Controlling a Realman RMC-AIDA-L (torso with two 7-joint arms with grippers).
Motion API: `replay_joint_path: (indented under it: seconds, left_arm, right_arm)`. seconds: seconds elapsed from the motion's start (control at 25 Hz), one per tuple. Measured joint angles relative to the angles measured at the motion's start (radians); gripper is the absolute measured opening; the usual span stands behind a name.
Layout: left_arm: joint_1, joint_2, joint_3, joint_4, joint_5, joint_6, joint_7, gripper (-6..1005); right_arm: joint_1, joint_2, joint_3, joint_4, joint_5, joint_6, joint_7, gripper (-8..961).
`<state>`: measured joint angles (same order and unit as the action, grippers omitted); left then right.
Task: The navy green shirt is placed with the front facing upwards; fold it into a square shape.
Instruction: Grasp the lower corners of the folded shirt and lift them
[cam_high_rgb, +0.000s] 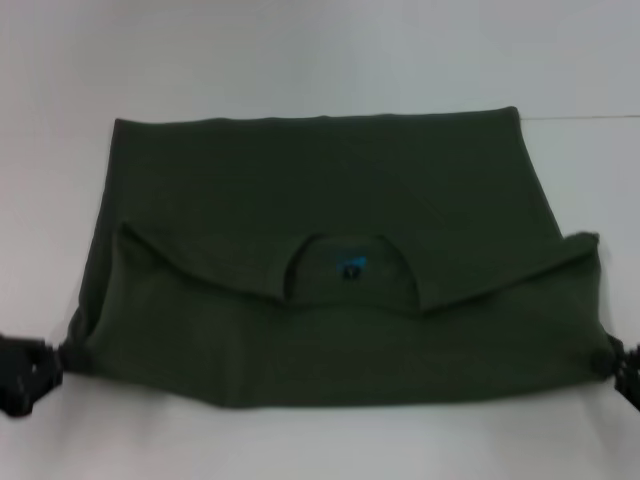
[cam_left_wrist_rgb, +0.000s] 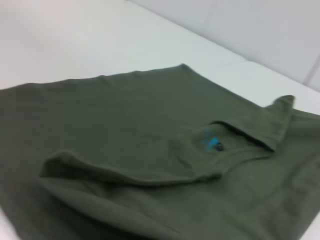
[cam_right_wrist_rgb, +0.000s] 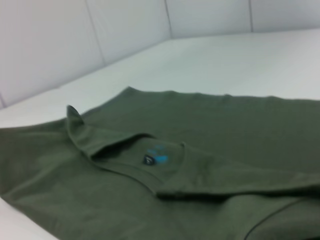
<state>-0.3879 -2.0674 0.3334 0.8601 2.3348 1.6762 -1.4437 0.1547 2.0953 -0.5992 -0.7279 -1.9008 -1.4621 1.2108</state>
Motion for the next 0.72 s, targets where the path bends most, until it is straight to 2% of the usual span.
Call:
replay_joint_path:
  seconds: [0.24,0.36,0.48,0.72]
  left_arm:
    - [0.083,-0.034,-0.002,0.064,0.025,0.170,0.087,22]
    - [0.114,-0.040,-0.006,0.091,0.042,0.230,0.118,22]
    - [0.126,-0.042,-0.008,0.104,0.049,0.255,0.125,22]
    - [0.135,-0.038,-0.028,0.131,0.087,0.315,0.134,22]
  right_arm:
    - [-0.091,0.000,0.034,0.012,-0.005,-0.118,-0.091,57]
    - [-0.118,-0.001,0.045,0.020,-0.054,-0.145,-0.102,57]
    - [-0.128,-0.001,0.066,0.021,-0.085,-0.180,-0.113,57]
    - [-0.146,-0.007,0.177,0.004,-0.157,-0.282,-0.122,57]
